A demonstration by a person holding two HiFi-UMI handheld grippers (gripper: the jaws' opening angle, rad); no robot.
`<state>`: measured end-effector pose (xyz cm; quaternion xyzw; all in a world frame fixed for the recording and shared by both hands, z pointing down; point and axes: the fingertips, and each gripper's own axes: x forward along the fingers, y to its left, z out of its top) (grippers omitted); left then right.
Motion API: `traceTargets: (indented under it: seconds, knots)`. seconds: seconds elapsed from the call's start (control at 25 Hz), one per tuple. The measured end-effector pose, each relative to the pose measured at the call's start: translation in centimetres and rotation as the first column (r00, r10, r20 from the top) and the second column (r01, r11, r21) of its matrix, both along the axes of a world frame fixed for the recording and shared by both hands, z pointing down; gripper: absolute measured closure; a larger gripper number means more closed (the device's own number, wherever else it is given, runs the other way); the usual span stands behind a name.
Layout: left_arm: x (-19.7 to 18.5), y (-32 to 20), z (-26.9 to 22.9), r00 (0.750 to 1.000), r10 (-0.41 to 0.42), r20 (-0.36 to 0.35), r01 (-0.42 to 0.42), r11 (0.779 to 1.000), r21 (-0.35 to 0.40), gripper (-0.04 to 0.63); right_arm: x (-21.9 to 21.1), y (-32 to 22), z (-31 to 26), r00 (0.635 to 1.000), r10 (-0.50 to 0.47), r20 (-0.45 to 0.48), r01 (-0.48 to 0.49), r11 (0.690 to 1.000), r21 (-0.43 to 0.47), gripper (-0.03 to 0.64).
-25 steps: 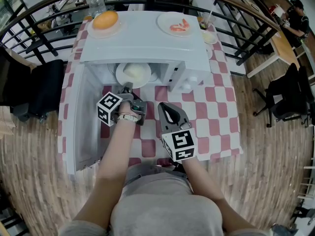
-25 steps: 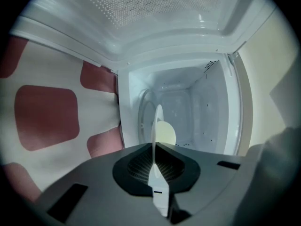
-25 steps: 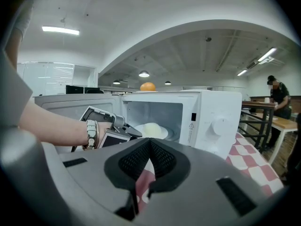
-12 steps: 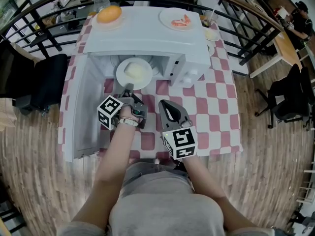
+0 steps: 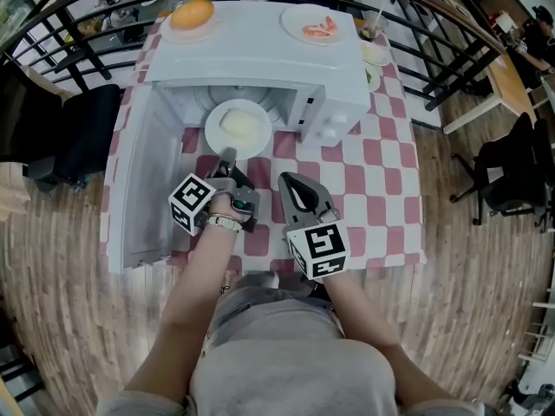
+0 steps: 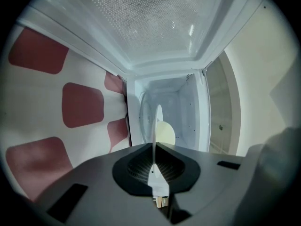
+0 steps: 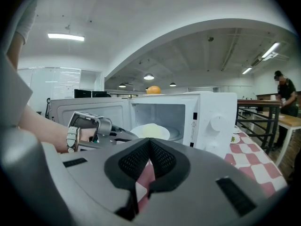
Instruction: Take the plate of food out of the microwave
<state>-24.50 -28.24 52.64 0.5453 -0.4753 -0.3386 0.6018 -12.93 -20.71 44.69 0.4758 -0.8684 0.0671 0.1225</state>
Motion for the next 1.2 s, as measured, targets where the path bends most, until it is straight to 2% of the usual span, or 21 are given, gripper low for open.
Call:
traceTargets:
  seconds: [0.16, 0.48, 0.8, 1.04, 1.2]
  knots:
    - [0.5, 0.9, -0.4, 1.000, 0.005, -0.022, -0.005, 1.000, 0.016, 0.583, -0.2, -0.1, -0.3, 1.000, -0.018, 0.001, 0.018, 1.000, 0.008, 0.594]
    - [1.4, 2.4, -2.5, 0.999, 0.047, -0.001, -0.047, 0.998, 0.038, 0.583, -0.3, -0.9, -0.9, 1.000, -0.019, 0.001, 0.019, 1.000, 0.017, 0.594]
    - [1.6, 3.1, -4.5, 1.000, 0.017, -0.016, -0.015, 0.995, 0.096, 0.583, -0.5, -1.1, -1.3, 1.000, -0.025, 0.001, 0.025, 0.999, 0.022, 0.595]
    - [2.0, 4.2, -5.4, 0.999, 0.029, 0.013, -0.030, 0.994, 0.105, 0.583, -0.2, -1.2, -2.1, 1.000, -0.022, 0.010, 0.021, 0.999, 0.042, 0.594]
    - [1.8, 4.5, -6.0, 0.999, 0.006, 0.033, -0.009, 0.996, 0.093, 0.583, 0.3, -1.8, -2.6, 1.000, 0.004, 0.006, -0.005, 0.999, 0.046, 0.594]
